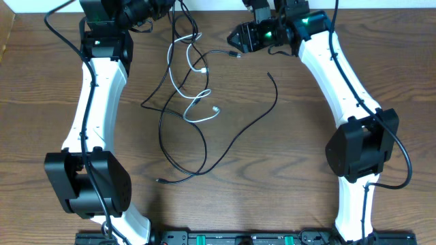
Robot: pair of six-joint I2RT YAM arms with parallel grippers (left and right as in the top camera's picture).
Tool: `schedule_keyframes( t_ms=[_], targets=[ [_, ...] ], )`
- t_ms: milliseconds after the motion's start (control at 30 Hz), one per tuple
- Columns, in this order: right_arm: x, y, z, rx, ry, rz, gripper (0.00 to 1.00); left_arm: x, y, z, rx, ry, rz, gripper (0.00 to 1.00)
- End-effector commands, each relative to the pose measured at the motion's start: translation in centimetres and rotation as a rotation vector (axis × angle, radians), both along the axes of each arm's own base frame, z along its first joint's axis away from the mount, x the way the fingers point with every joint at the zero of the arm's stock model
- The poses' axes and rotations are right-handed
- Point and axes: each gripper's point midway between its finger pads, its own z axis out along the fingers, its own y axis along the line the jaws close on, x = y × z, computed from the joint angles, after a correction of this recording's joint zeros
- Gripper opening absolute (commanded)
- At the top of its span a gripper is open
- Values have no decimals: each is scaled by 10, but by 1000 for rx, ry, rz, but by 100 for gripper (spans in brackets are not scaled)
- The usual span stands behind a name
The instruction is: Untangle cables
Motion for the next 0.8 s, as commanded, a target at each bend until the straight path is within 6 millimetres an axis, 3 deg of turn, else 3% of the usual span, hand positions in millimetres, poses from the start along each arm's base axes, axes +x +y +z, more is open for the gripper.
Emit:
schedule_keyframes(
  t_ms=[0, 233, 333, 567, 600, 767],
  targets=[
    [0, 18, 1, 35, 2, 10, 53, -11, -2, 22, -92, 75, -30, 8],
    [14, 51, 3, 88, -102, 41, 52, -16, -17, 23, -167, 177, -67, 7],
    [25, 70, -23, 114, -111, 60, 51, -24, -26, 34, -182, 150, -124, 8],
    [33, 98, -35, 191, -149, 88, 49, -30, -35, 35, -180, 148, -158, 7],
    [33, 101, -36, 190, -152, 90, 47, -30, -35, 35, -183, 153, -160, 7],
    [46, 87, -42, 165, -141, 6, 15, -30, -35, 35, -153, 108, -160, 7]
  ],
)
